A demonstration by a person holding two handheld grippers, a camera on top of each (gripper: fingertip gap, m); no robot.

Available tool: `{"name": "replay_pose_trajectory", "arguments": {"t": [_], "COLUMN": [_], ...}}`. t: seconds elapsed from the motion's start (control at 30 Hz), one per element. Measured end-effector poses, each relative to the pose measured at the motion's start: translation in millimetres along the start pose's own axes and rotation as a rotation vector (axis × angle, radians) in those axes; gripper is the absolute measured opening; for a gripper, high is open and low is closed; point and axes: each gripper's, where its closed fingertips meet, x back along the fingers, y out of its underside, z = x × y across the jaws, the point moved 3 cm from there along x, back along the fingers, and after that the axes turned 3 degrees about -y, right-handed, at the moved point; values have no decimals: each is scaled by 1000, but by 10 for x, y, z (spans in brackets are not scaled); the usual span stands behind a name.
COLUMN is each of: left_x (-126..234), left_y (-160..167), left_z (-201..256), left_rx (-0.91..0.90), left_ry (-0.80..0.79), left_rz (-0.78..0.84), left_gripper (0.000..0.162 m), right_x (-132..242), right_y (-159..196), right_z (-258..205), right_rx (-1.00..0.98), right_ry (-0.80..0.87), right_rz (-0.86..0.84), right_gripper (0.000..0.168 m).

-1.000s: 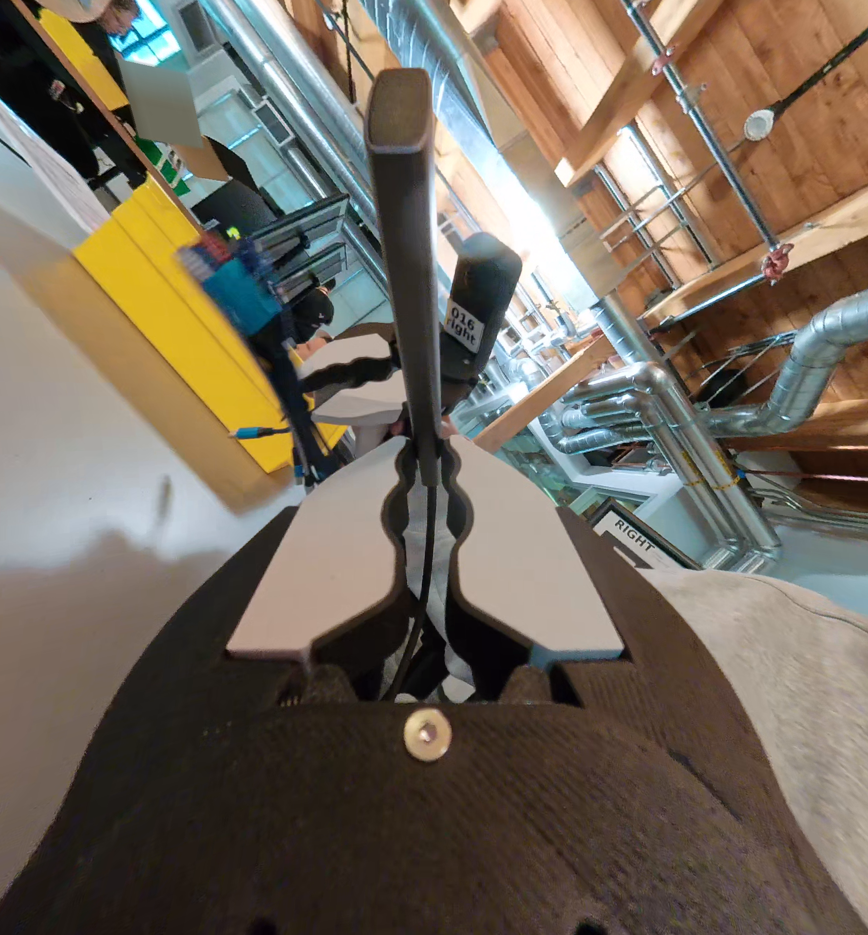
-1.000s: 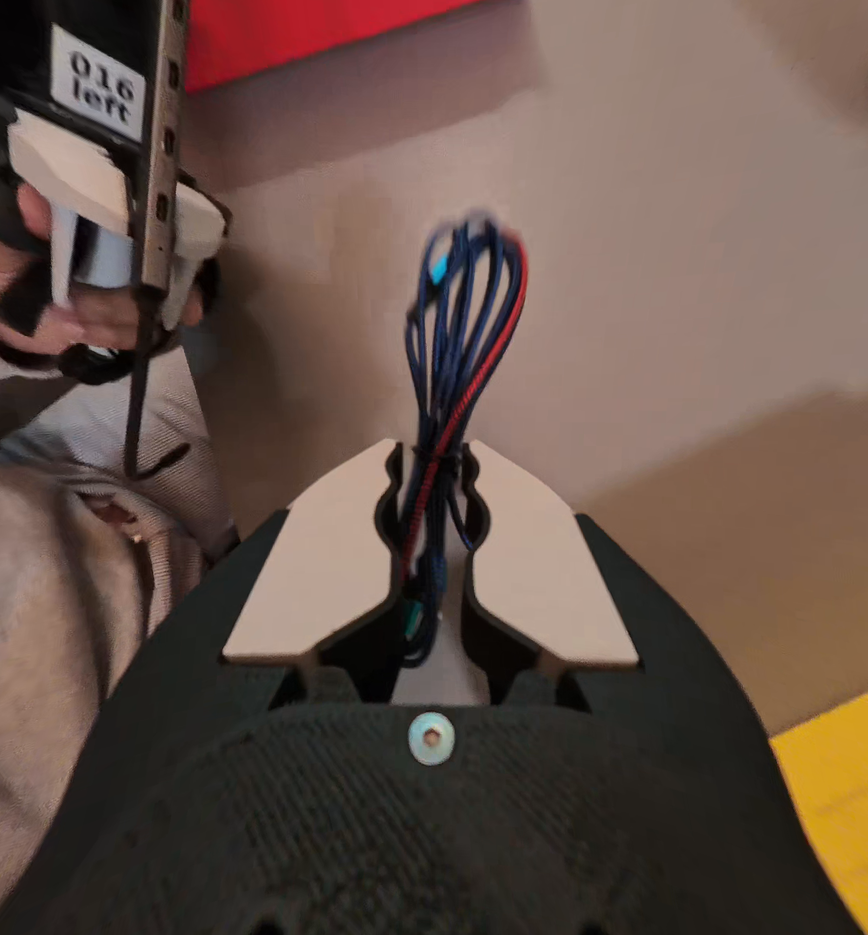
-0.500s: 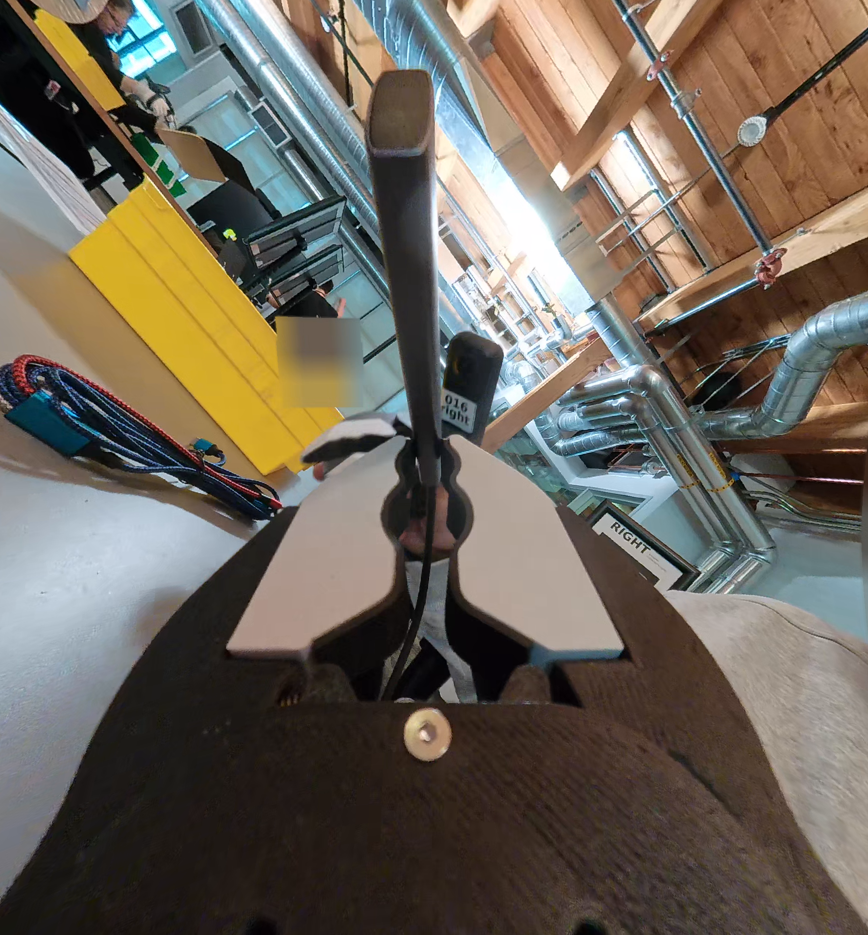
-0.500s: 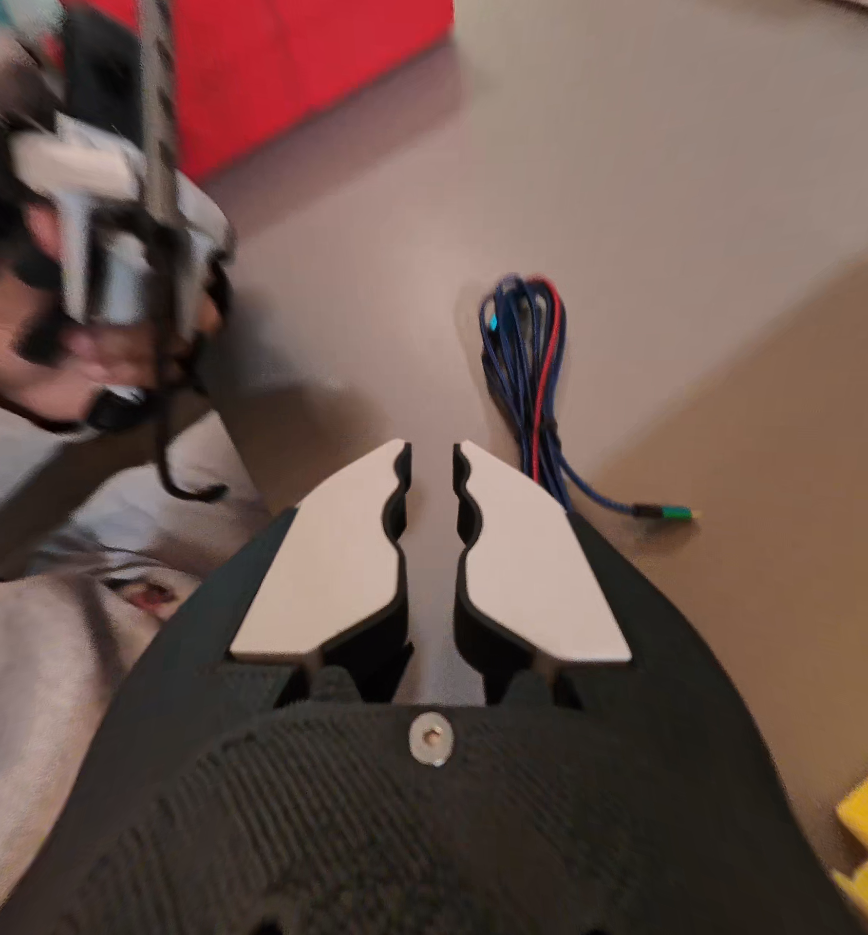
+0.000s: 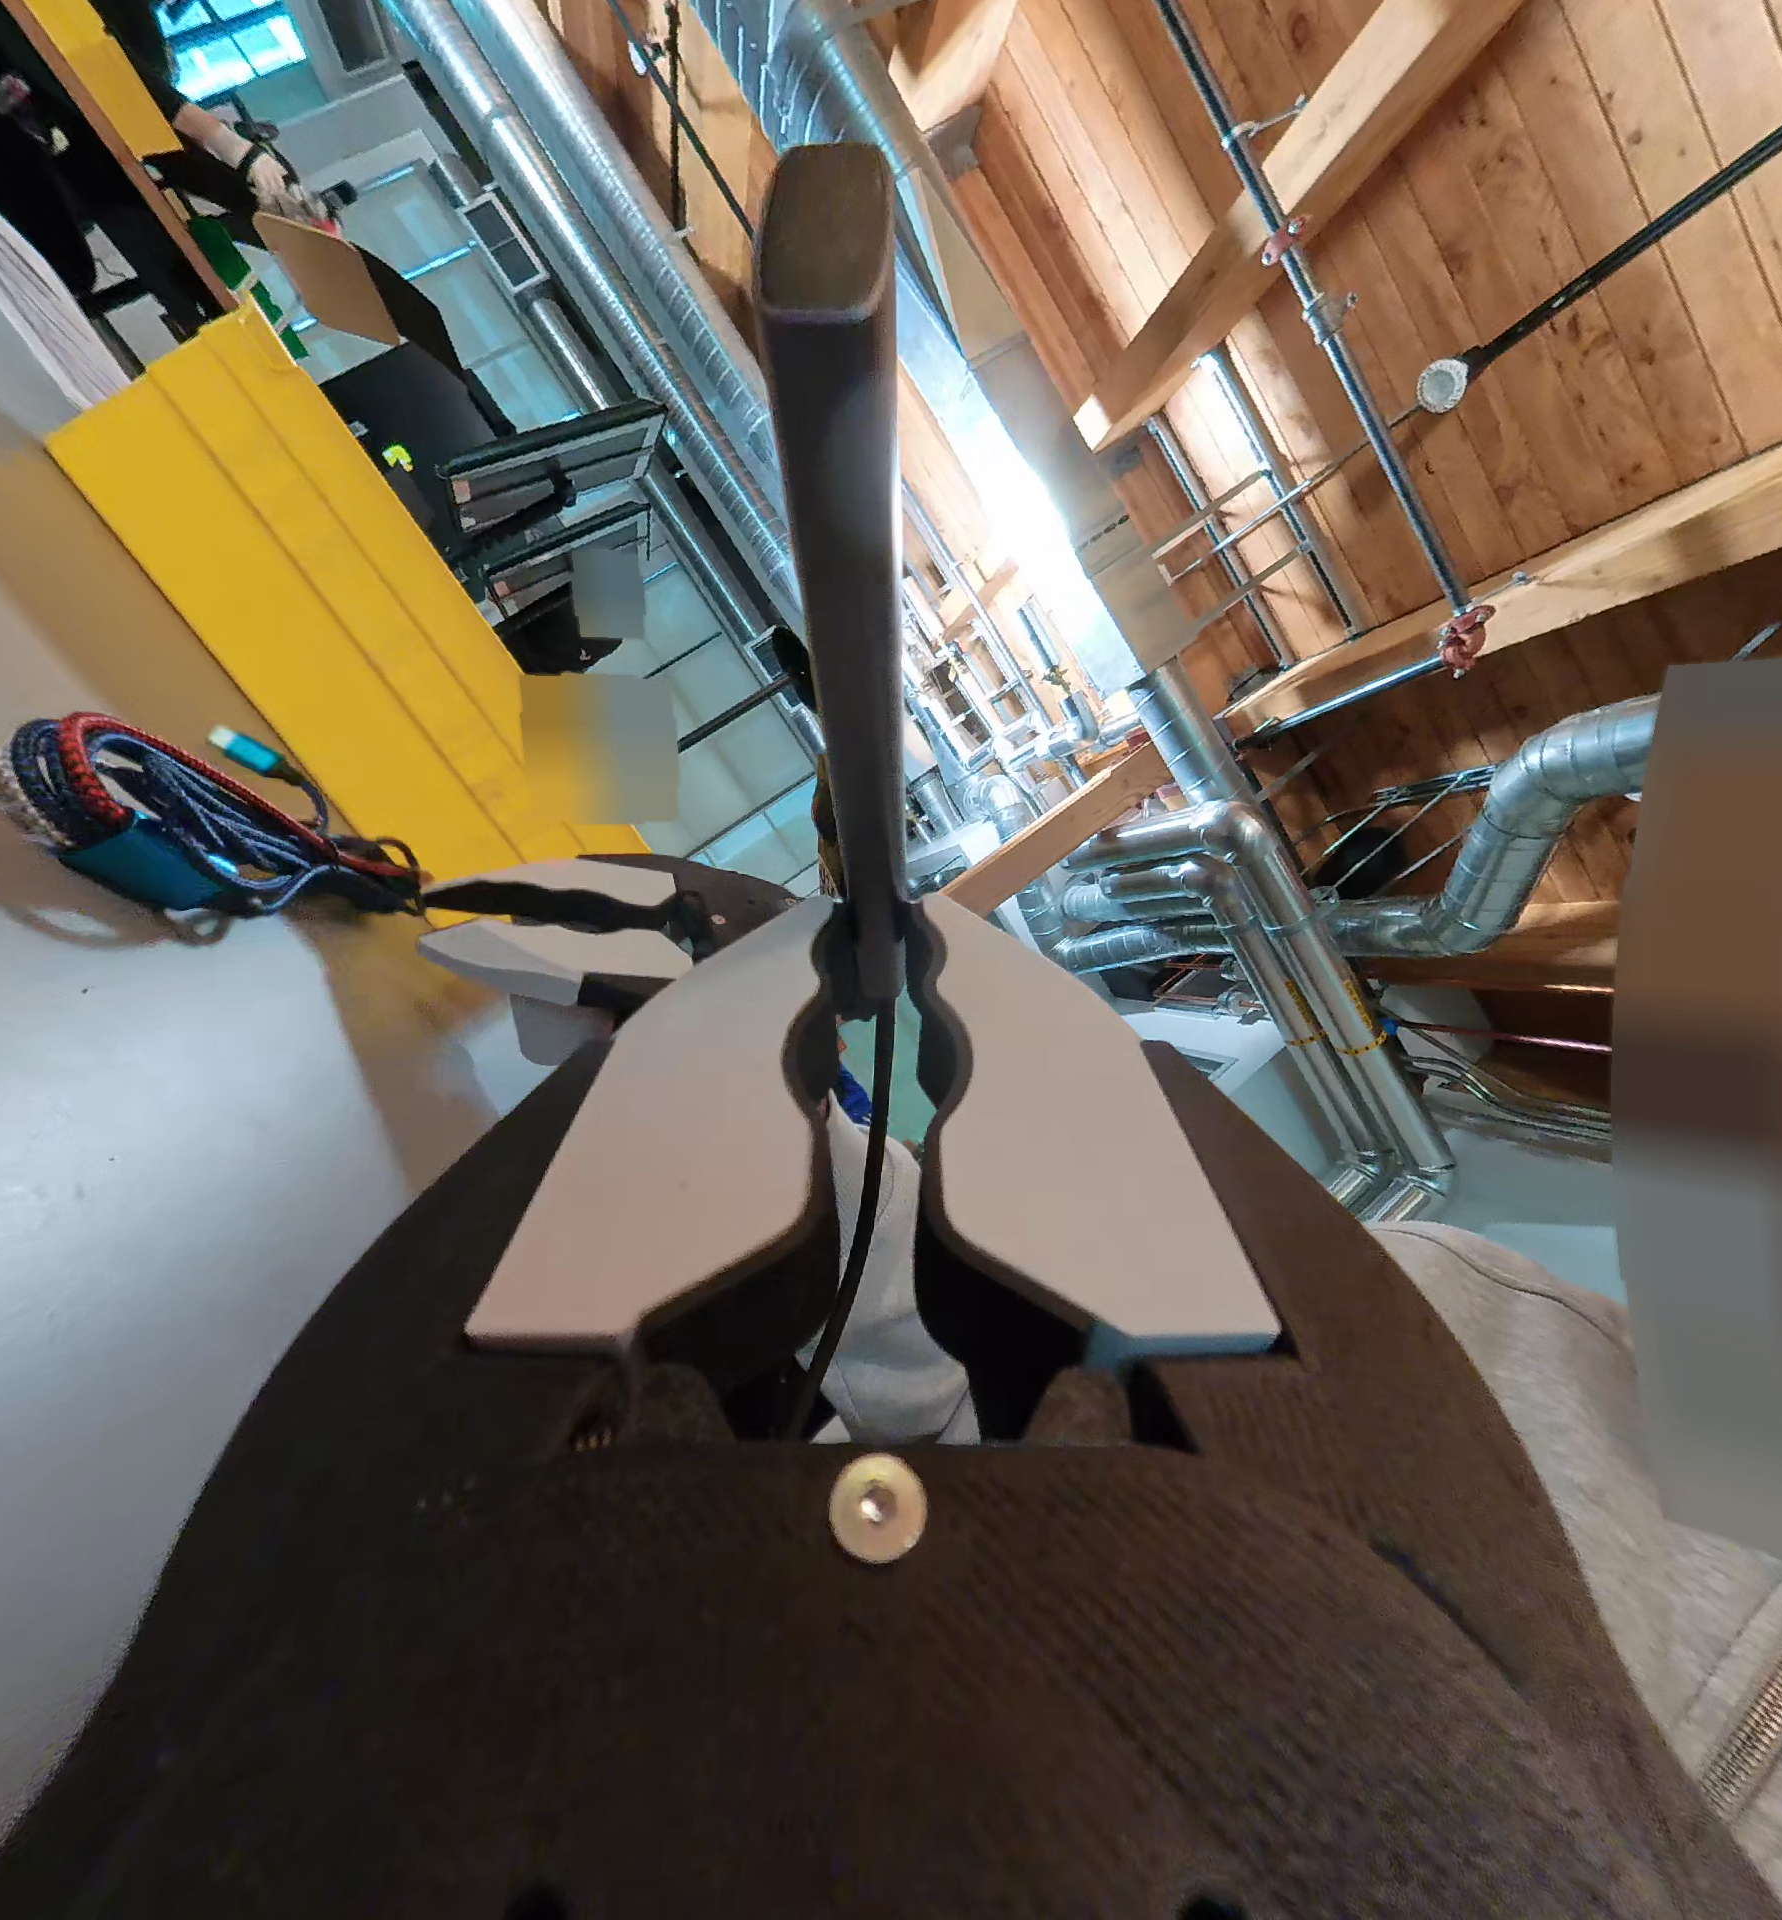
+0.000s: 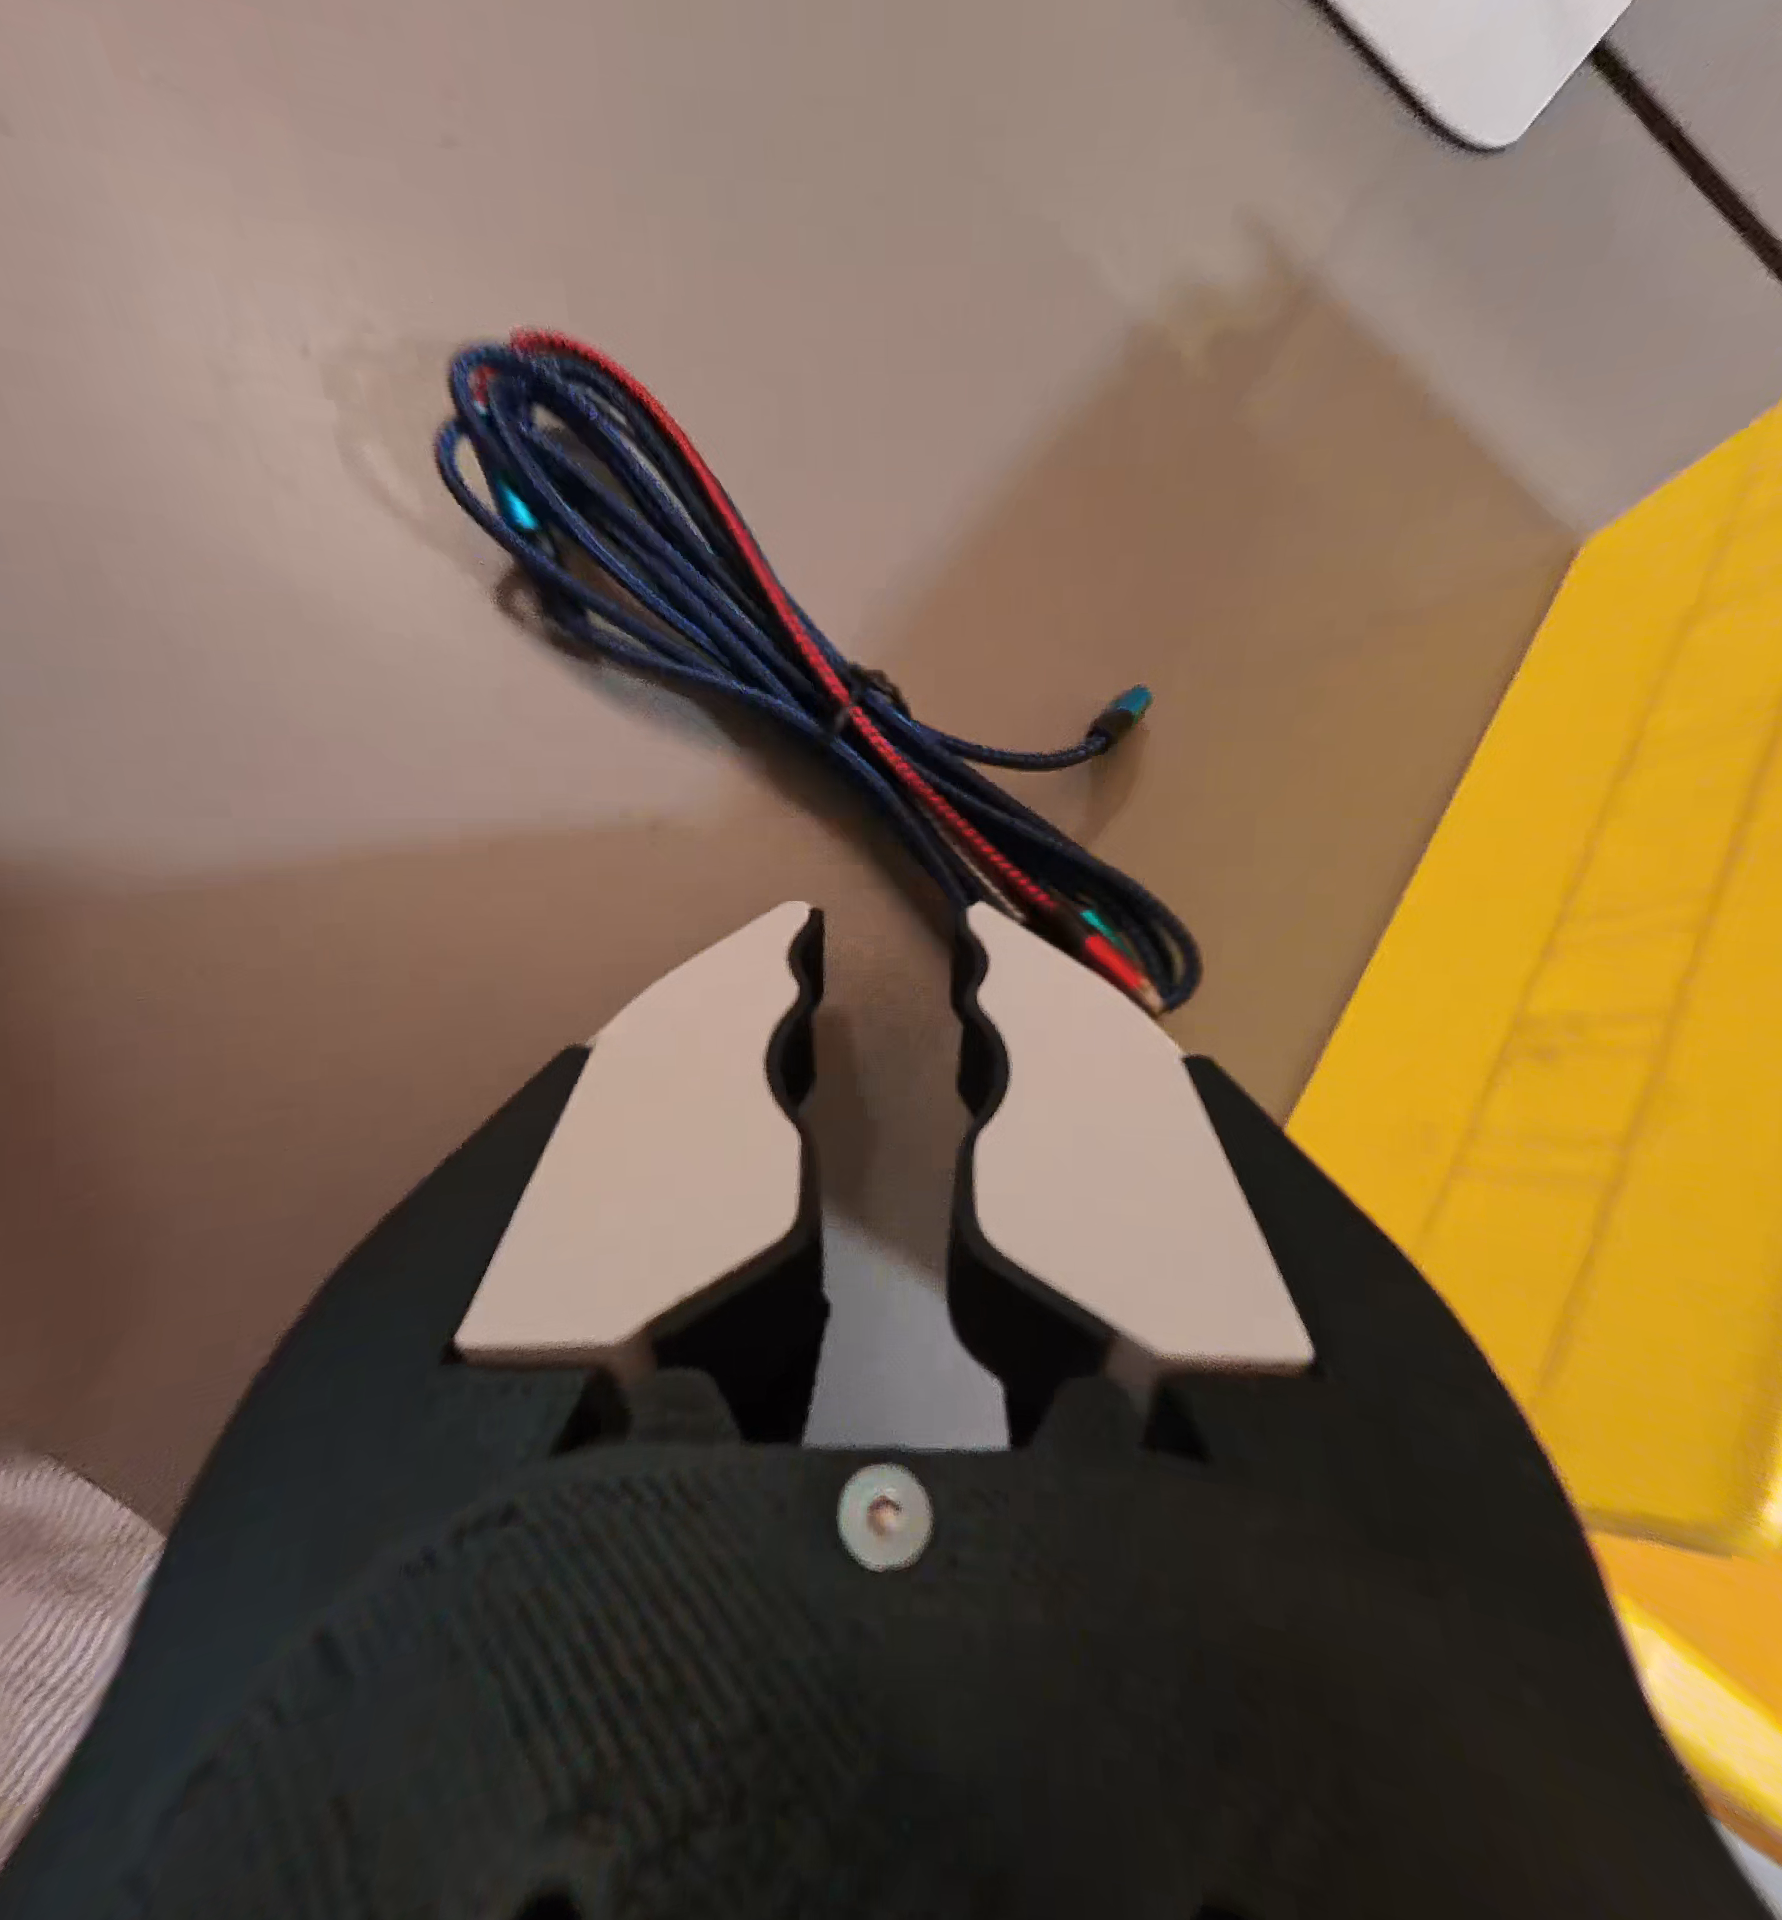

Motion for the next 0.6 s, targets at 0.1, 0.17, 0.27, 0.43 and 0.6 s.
{"name": "replay_pose_trajectory", "arguments": {"t": [0.1, 0.17, 0.27, 0.43, 0.6], "left_x": [-16, -21, -24, -33, -17], "left_y": [17, 25, 30, 47, 27], "left_z": [-9, -9, -13, -11, -7], "left_rx": [7, 9, 11, 6, -15], "left_ry": [2, 3, 3, -2, -16], "left_rz": [-5, -7, -7, -15, -19], "left_gripper": [8, 8, 8, 8, 9], "right_x": [25, 54, -23, -375, -485], "right_y": [-161, -351, -599, -720, -662], "right_z": [-78, -189, -329, -359, -436], "right_rx": [0, 23, 85, 99, -93], "right_ry": [-22, -66, -100, -123, -348], "right_rz": [102, 205, 268, 175, 90], "right_gripper": [36, 41, 52, 56, 58]}}
